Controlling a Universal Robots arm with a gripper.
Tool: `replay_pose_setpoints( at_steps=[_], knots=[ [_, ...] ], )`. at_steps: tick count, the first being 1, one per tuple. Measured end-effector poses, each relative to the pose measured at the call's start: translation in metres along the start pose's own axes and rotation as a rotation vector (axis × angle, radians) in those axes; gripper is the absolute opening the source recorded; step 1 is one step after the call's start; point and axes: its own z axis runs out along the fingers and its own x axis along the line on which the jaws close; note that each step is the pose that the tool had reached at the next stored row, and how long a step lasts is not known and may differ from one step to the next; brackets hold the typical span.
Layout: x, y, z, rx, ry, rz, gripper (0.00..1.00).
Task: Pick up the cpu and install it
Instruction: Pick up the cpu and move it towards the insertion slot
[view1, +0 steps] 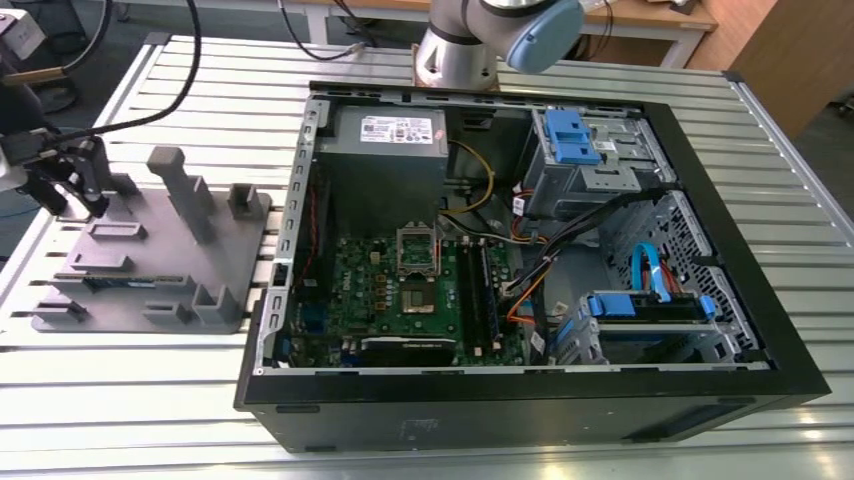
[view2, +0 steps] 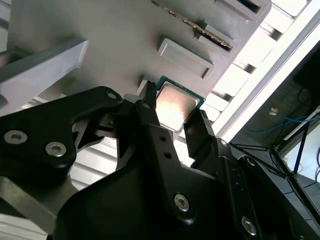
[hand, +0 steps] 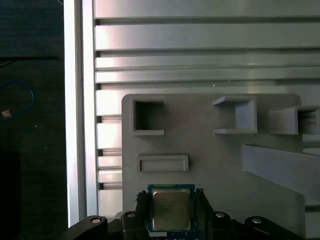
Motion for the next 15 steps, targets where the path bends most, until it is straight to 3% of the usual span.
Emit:
replay_pose_setpoints(
  at_steps=[4, 15],
  knots=[
    [-0.0003, 0.0003, -0.008, -0.0002, 0.0, 0.0, 0.47],
    [-0.0004, 0.0004, -0.0092, -0.0002, 0.0, 0.0, 0.47]
  ],
)
